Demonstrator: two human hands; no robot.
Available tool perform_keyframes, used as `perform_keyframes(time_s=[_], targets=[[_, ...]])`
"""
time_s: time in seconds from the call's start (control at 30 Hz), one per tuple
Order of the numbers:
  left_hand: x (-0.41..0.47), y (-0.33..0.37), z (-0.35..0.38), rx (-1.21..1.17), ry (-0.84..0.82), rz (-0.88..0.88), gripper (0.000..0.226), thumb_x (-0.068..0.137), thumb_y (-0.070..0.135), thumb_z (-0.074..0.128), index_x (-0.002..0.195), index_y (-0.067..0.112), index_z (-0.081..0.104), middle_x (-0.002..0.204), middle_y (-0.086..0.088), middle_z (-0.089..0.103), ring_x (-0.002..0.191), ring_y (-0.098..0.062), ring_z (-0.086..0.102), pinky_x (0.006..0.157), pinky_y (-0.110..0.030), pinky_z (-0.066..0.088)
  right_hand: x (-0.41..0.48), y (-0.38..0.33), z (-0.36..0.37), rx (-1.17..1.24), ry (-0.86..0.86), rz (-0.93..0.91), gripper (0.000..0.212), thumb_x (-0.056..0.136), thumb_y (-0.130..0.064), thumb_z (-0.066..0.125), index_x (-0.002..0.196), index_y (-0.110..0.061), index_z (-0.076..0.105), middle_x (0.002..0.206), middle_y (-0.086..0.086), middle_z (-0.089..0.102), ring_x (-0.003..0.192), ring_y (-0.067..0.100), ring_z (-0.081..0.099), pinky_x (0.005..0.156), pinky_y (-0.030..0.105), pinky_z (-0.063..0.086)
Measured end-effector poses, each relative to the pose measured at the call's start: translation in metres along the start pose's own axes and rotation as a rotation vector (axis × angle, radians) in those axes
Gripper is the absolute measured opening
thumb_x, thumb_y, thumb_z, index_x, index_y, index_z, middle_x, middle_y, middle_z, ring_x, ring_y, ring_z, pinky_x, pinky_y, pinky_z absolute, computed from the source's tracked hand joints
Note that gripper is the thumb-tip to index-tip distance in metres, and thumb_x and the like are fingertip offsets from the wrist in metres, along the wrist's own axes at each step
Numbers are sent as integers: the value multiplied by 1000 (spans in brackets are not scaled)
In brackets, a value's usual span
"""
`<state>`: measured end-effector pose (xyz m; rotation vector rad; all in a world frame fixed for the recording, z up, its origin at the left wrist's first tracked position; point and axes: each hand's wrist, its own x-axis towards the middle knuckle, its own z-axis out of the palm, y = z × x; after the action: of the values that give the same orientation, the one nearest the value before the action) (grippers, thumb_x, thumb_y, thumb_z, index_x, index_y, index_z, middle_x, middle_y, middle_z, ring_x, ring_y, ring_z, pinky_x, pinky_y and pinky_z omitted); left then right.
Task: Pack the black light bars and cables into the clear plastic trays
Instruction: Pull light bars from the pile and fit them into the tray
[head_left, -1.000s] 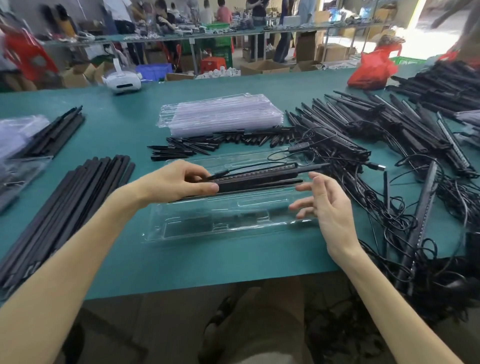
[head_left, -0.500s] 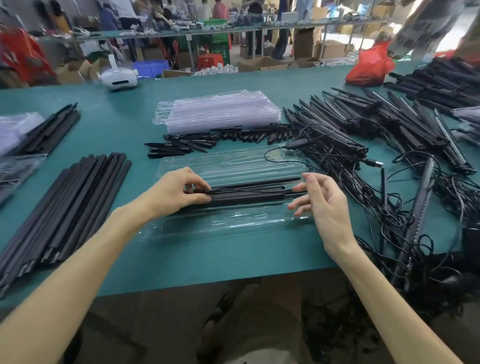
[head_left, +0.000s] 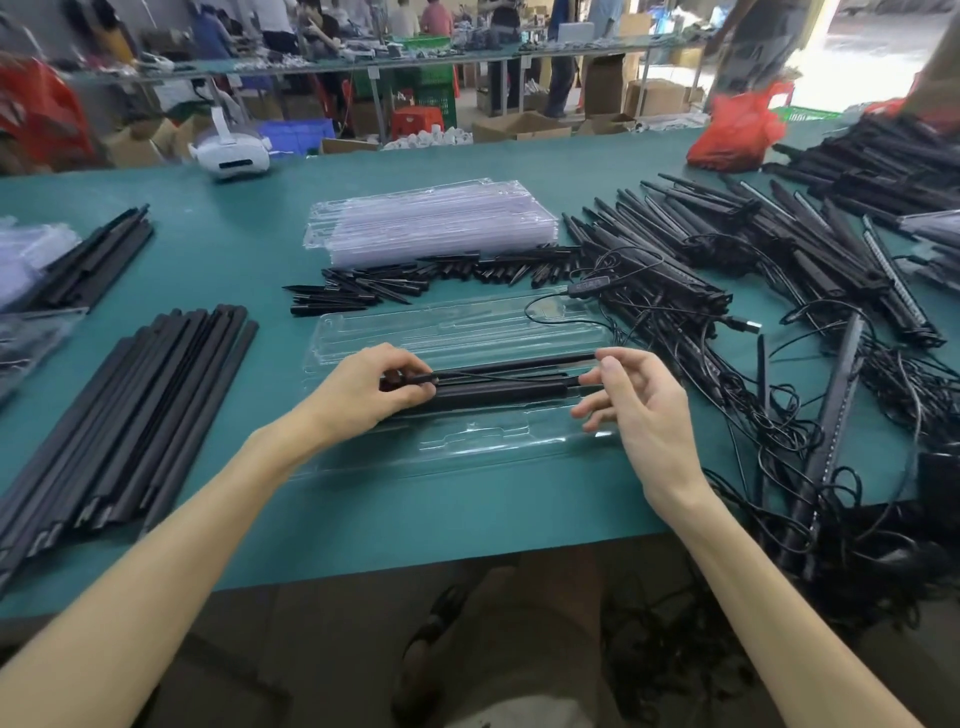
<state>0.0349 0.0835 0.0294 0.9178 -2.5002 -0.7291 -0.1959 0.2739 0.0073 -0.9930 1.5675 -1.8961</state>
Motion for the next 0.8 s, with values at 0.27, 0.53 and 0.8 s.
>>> perform_keyframes(time_s=[0.27, 0.53, 0.8], targets=[[5, 3, 0, 36, -15, -17, 12, 87, 30, 77, 97, 24, 77, 96, 7, 71, 93, -19, 63, 87, -32, 50, 0, 0, 0, -14, -16, -6, 16, 104, -19, 54, 115, -9, 60, 90, 3, 70, 69, 22, 71, 57, 25, 56], [9, 10, 2, 261, -45, 79, 25, 86, 39, 77, 105, 23, 75, 92, 11, 60, 90, -16, 57, 81, -34, 49, 1, 0, -3, -16, -17, -5, 15, 104, -20, 54, 115, -11, 60, 92, 6, 70, 69, 24, 71, 58, 27, 57], [2, 10, 9, 311, 37, 120, 22, 91, 40, 71, 106, 23, 71, 101, 9, 59, 98, -13, 54, 88, -35, 48, 1, 0, -3, -10, -11, -2, 16, 104, -19, 54, 116, -10, 59, 95, 10, 70, 69, 24, 71, 58, 27, 57]])
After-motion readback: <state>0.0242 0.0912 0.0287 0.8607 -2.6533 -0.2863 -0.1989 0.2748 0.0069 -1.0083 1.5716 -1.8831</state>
